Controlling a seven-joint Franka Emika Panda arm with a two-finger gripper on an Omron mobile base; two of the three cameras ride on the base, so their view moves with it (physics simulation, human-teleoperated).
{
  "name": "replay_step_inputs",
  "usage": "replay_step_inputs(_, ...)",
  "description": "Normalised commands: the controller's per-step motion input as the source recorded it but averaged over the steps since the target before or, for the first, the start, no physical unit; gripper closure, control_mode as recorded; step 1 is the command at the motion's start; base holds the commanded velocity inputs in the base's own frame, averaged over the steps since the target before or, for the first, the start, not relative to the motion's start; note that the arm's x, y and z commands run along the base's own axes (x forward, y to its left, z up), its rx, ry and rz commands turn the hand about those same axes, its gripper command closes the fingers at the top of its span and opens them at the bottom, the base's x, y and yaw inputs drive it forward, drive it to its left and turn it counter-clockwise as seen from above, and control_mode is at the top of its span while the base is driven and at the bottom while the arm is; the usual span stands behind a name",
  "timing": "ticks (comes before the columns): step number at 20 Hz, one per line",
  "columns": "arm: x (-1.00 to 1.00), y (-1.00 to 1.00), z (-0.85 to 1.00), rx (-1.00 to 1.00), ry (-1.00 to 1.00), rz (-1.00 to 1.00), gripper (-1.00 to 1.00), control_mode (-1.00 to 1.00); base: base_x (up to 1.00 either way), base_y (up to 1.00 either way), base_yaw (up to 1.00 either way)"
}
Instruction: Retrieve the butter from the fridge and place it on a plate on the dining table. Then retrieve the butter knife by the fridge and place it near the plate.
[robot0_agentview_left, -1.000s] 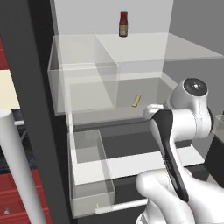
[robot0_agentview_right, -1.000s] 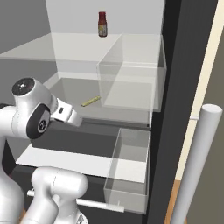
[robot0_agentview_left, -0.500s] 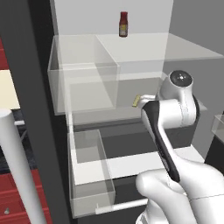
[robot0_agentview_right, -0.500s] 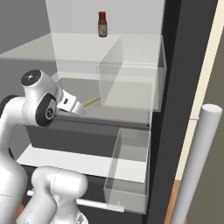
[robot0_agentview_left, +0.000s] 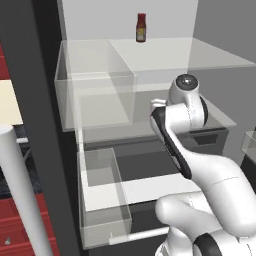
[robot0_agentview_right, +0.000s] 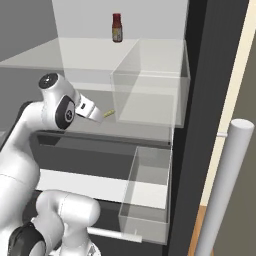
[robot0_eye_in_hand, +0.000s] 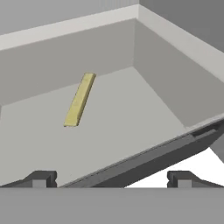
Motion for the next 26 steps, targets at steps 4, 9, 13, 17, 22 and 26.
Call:
replay_step_inputs(4, 0.61, 0.05, -0.09, 0.0, 0.0, -0.02, -1.0, -1.0, 0.0, 0.0, 0.0)
replay_step_inputs(9, 0.57, 0.1, -0.2, 0.0, 0.0, 0.0, -1.0, -1.0, 0.0, 0.0, 0.0)
replay_step_inputs(13, 0.54, 0.08, -0.23, 0.0, 0.0, 0.0, -1.0, -1.0, 0.0, 0.0, 0.0)
replay_step_inputs(17, 0.38, 0.01, -0.13, 0.0, 0.01, 0.0, -1.0, -1.0, 0.0, 0.0, 0.0)
replay_step_inputs(22, 0.31, 0.0, -0.1, 0.0, 0.07, 0.01, -1.0, -1.0, 0.0, 0.0, 0.0)
replay_step_inputs(26, 0.46, -0.12, -0.19, 0.0, 0.04, 0.06, -1.0, -1.0, 0.0, 0.0, 0.0)
